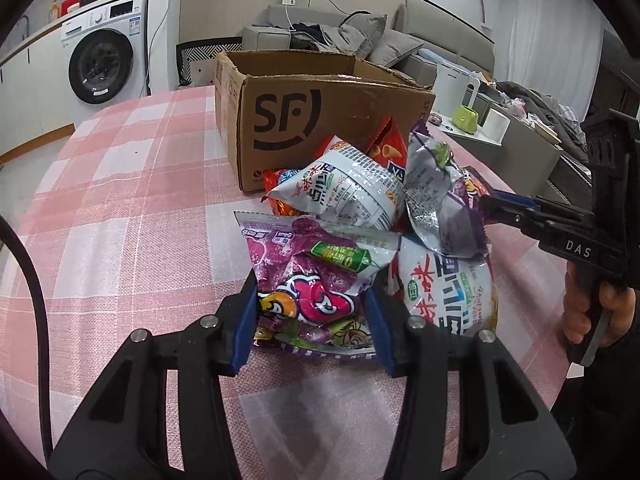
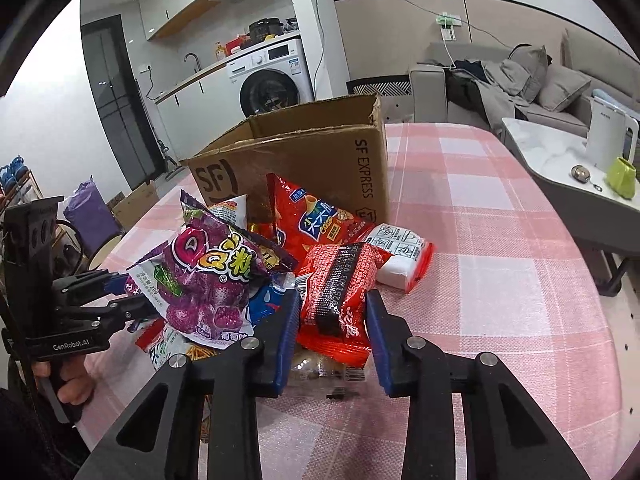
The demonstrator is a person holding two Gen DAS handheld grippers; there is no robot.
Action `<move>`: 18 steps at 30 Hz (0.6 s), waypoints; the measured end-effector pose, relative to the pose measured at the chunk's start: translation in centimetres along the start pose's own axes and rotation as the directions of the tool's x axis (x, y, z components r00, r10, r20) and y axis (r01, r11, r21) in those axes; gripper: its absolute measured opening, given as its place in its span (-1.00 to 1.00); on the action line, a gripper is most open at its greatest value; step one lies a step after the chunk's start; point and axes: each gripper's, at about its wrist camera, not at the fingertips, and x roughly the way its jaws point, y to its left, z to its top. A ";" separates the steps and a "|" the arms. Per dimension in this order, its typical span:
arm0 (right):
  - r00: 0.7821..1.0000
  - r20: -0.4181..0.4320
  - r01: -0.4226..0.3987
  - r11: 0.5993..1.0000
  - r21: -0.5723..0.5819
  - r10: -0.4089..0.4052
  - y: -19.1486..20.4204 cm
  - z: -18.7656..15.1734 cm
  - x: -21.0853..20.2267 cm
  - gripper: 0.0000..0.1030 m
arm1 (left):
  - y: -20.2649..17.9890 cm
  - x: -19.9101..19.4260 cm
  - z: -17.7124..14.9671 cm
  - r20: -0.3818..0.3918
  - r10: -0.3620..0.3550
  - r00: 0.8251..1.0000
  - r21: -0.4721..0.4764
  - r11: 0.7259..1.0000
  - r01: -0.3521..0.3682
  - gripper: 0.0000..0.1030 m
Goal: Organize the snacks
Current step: 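Carry both held bags over the cardboard box and lower them inside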
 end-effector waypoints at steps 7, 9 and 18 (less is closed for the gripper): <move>1.000 0.031 0.002 1.000 0.000 -0.002 -0.4 -0.2 -1.2 -0.36 | 0.0 -1.4 -0.2 0.031 0.002 1.000 -0.003 1.000 -0.002 -0.12; 0.999 0.042 0.001 1.000 0.003 -0.001 -0.5 -0.2 -1.5 -0.36 | -0.1 -2.0 -0.2 0.043 0.006 0.999 0.000 1.000 -0.006 -0.12; 0.995 0.100 -0.021 1.000 0.016 0.020 -0.3 0.3 -2.9 -0.36 | -0.2 -4.9 0.3 0.104 0.019 0.994 -0.002 1.000 -0.019 -0.12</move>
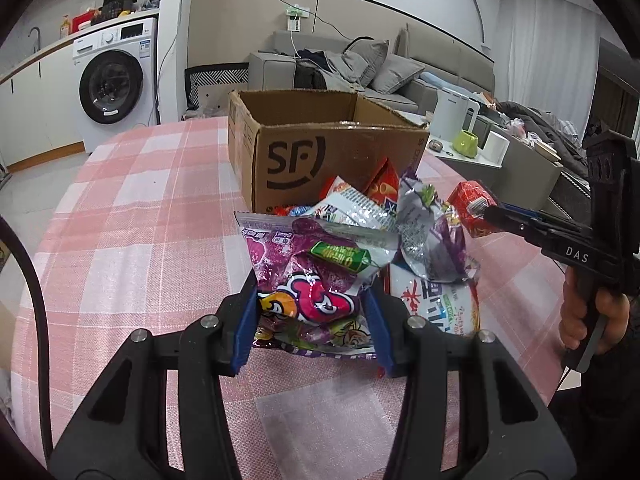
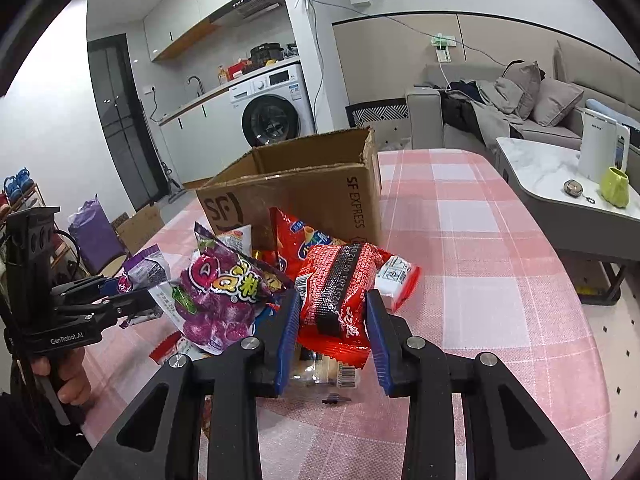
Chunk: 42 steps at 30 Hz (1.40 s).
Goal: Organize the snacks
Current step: 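Carry both held bags over the cardboard box and lower them inside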
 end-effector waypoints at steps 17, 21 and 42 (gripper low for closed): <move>0.993 0.106 -0.061 0.998 0.003 0.060 1.2 4.1 -1.1 -0.36 | -0.7 -1.8 5.2 0.072 0.023 0.997 -0.005 1.000 -0.023 -0.12; 0.991 0.115 -0.066 0.998 0.003 0.065 1.4 5.5 -0.7 -0.36 | -0.7 -1.3 7.1 0.085 0.034 0.996 -0.008 0.999 -0.033 -0.12; 0.992 0.088 -0.087 0.996 -0.004 0.087 2.0 10.1 3.9 -0.35 | -2.2 5.0 15.8 0.096 0.100 0.990 0.016 0.995 -0.102 -0.12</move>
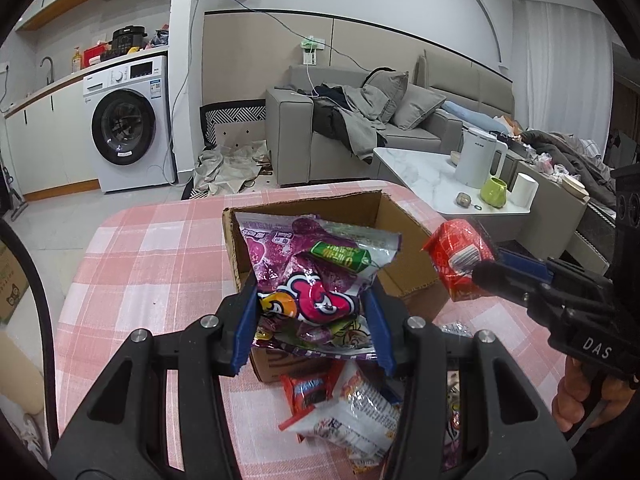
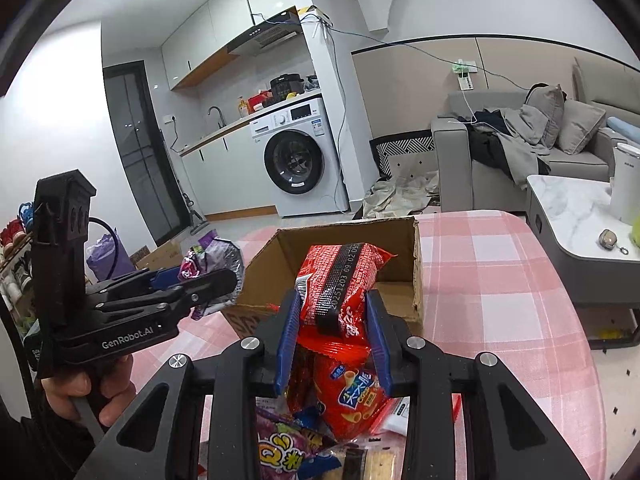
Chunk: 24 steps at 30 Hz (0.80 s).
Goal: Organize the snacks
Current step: 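Carry both held bags over the cardboard box and lower them inside, then open both grippers to drop the bags into the box and withdraw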
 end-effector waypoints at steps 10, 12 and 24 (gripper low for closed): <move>1.000 -0.027 -0.007 0.999 0.039 0.008 -1.2 1.3 2.7 -0.36 | -0.1 5.0 1.4 -0.041 0.012 0.999 -0.003 1.000 -0.012 -0.12; 0.999 -0.036 0.000 0.999 0.034 0.002 -1.1 1.4 3.3 -0.36 | -0.2 5.8 1.5 -0.045 0.020 0.999 0.005 1.000 -0.020 -0.12; 0.996 -0.089 0.011 0.999 0.030 -0.008 -1.2 1.4 5.7 -0.35 | -0.1 9.3 1.0 -0.082 0.038 0.996 0.042 0.999 -0.034 -0.12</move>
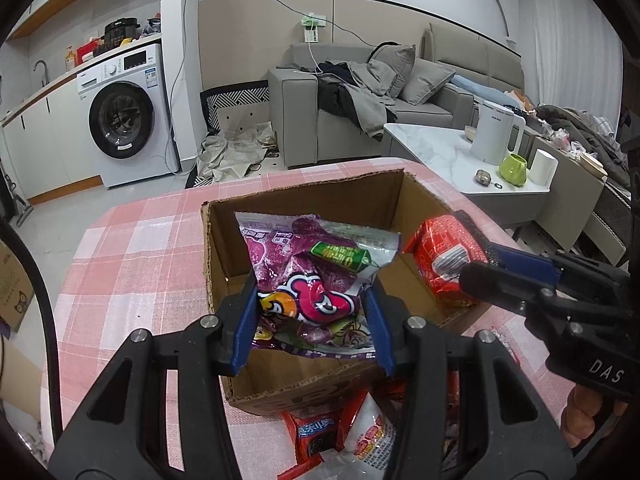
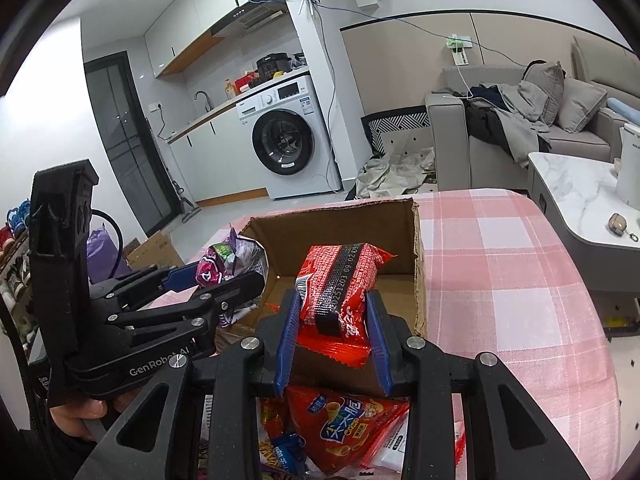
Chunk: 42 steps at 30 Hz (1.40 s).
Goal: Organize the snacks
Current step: 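Open both grippers to drop the bags into the box and withdraw, then move both tools back toward the remaining snack pile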
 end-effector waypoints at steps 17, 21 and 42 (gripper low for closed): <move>0.998 0.058 -0.011 1.000 -0.005 0.012 -0.5 -1.3 -4.3 0.99 | 1.0 -3.2 -2.3 0.042 -0.001 0.999 -0.032 1.000 0.002 0.99; 0.997 0.072 0.010 1.000 -0.007 -0.010 -0.7 -2.1 -5.5 0.99 | 2.2 -4.2 -3.7 0.011 -0.004 1.000 -0.065 0.998 0.004 0.99; 0.999 0.031 0.009 1.000 -0.017 -0.009 1.0 -6.7 -7.9 0.99 | 2.7 -9.9 -11.0 0.036 0.029 0.999 -0.046 0.999 -0.027 0.99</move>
